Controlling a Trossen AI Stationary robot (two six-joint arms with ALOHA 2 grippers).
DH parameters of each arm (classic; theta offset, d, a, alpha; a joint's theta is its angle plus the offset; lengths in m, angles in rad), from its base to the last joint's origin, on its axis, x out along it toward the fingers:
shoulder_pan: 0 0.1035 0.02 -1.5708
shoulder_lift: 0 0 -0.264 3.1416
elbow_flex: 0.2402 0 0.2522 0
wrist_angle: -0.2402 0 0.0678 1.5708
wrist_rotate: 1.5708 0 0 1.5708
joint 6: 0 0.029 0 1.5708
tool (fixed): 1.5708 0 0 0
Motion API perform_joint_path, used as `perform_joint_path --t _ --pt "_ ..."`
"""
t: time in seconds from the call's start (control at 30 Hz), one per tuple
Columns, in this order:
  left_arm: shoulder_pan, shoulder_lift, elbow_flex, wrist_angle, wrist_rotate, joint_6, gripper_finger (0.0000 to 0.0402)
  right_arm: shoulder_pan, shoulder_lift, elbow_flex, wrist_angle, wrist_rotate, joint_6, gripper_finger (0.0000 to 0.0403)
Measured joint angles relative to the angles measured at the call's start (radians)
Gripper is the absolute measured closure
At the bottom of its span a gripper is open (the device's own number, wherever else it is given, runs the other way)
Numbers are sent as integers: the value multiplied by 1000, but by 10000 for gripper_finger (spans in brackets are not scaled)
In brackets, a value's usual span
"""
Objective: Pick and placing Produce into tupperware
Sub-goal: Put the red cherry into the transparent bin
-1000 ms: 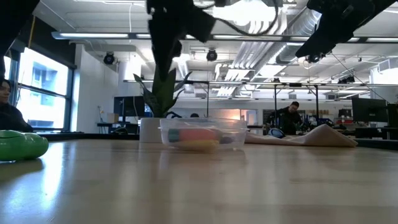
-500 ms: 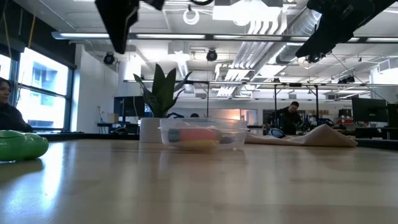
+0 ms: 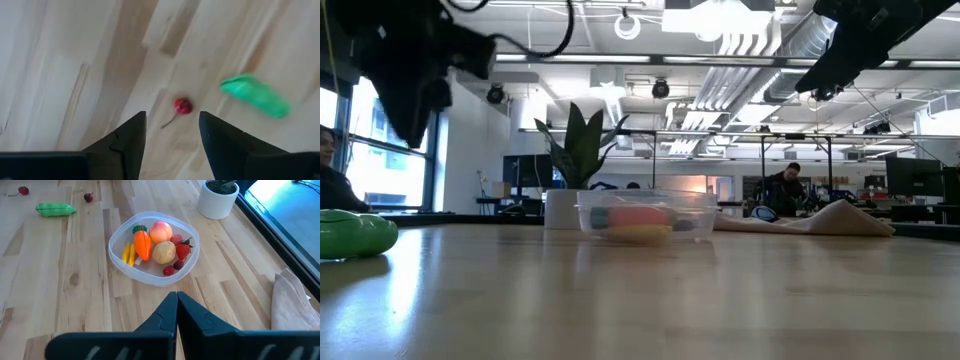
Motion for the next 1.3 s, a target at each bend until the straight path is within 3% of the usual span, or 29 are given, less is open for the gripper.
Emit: perform_joint_path --t 0.33,0.6,0.87,1.03,1.3 --pt "-52 -20 -175 150 114 20 232 0 0 0 0 0 0 402" --pt "-227 -20 -175 209 -96 -22 232 0 0 0 0 0 0 402" --pt "-375 -19 -175 232 -146 -26 232 0 0 0 0 0 0 402" --pt "-394 -18 -175 267 -251 -16 231 0 0 0 0 0 0 402" --pt "-392 24 -216 301 -270 -8 231 0 0 0 0 0 0 402"
